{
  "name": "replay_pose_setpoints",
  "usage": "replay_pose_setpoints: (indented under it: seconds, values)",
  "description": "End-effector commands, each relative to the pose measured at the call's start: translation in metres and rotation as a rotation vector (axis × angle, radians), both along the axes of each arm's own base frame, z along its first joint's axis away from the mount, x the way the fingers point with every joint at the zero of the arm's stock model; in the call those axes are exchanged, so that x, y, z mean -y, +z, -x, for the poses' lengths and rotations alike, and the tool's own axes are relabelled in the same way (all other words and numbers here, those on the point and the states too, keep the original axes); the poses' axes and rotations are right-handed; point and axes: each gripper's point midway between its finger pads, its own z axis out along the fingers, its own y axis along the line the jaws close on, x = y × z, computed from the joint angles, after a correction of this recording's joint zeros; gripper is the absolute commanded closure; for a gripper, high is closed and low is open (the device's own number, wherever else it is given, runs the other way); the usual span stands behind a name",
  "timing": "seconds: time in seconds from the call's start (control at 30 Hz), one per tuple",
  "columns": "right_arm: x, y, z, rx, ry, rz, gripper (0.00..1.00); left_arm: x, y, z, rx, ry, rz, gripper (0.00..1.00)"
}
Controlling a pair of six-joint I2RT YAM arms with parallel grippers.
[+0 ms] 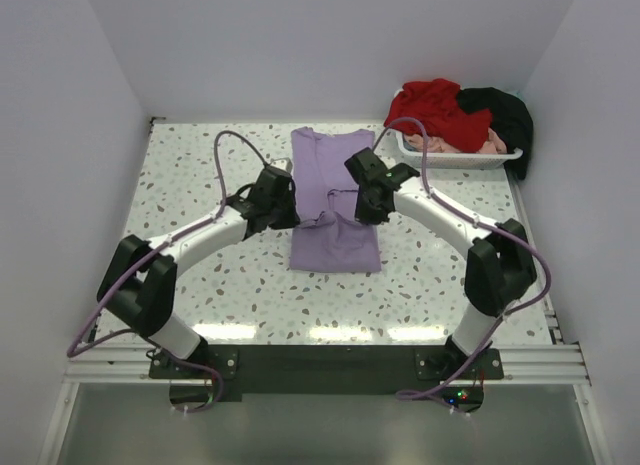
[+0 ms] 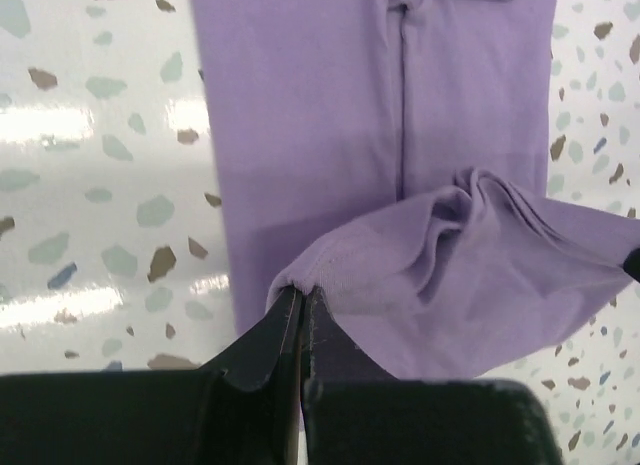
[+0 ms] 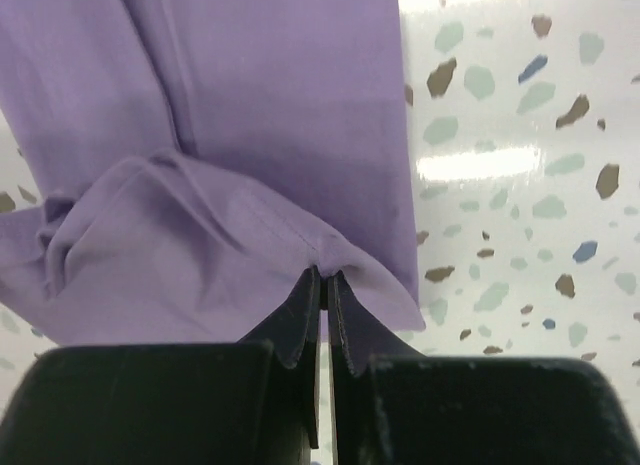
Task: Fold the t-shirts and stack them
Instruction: Fold the tshirt
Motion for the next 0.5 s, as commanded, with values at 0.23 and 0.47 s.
replay_pose_setpoints:
  seconds: [0.23, 0.47]
  values:
    - [0.003, 0.010, -0.085, 0.063, -0.009, -0.007, 1.00, -0.001, 0.019, -0.088, 0.105, -0.037, 0.091, 1.00]
    - [0.012, 0.000, -0.105, 0.045, -0.035, 0.004, 1.00, -0.006, 0.004, -0.115, 0.087, -0.052, 0.130, 1.00]
